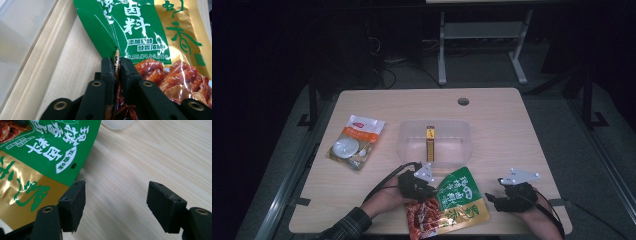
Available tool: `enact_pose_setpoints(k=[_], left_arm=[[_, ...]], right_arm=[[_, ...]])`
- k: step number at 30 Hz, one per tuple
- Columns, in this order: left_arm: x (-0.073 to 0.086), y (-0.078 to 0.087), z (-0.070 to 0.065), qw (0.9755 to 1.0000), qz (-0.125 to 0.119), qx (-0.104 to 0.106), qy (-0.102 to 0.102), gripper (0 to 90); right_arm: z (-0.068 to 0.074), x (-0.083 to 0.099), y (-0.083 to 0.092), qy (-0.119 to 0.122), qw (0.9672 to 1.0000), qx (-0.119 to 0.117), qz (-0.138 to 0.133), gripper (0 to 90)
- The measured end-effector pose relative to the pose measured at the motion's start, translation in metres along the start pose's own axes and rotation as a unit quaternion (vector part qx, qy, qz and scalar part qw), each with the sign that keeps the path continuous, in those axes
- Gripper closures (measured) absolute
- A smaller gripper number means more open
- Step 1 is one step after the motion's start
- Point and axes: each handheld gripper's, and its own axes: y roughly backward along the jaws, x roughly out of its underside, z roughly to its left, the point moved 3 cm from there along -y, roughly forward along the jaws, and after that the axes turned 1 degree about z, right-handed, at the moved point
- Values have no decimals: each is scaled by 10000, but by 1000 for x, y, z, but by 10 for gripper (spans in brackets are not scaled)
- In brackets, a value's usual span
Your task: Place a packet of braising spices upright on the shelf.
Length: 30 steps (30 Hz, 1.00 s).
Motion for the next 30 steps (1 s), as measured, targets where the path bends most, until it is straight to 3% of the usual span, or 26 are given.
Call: enact_pose_setpoints(k=[14,19,23,30], left_arm=[[4,8,3,9985,-327,212,375,889],[2,17,1,9980,-437,282,346,890],[0,30,-3,9974,-656,179,230,892],[0,43,-3,9957,-877,84,273,893]], right_arm=[[-2,0,3,0,9999,36,-100,319],[-1,-1,4,20,9999,30,-147,319],[-2,-3,7,-29,9995,84,-317,324],[-3,-3,9,-96,9993,-11,-352,329]])
